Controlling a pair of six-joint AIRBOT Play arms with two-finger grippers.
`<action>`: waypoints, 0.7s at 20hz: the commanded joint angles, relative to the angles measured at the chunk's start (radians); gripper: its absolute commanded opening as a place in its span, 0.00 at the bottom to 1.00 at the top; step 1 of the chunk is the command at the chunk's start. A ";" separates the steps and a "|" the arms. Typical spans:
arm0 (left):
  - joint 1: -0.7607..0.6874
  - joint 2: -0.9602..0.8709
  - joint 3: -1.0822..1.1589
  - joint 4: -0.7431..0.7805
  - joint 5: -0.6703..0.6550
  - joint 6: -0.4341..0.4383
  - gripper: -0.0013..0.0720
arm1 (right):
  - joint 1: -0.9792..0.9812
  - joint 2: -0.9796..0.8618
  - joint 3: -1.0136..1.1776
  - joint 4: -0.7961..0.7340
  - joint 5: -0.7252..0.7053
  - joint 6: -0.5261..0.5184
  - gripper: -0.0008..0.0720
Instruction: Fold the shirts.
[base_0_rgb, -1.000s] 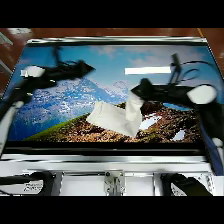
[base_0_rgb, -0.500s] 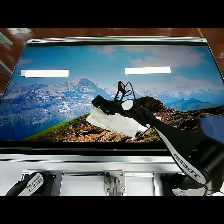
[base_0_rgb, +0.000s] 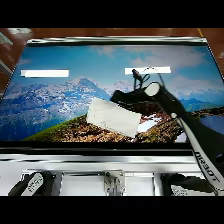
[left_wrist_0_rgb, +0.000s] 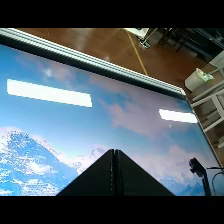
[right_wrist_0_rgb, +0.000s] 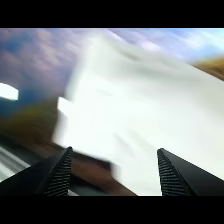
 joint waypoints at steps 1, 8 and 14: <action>-0.001 0.002 -0.015 0.003 -0.014 0.002 0.07 | -0.207 0.066 -0.026 -0.461 0.503 0.093 0.89; -0.005 0.002 -0.016 0.024 -0.058 0.001 0.07 | -0.280 0.058 -0.367 -0.009 0.118 0.010 0.89; -0.071 0.002 -0.055 0.036 -0.057 0.011 0.07 | -0.211 -0.079 -0.394 0.245 0.006 -0.108 0.89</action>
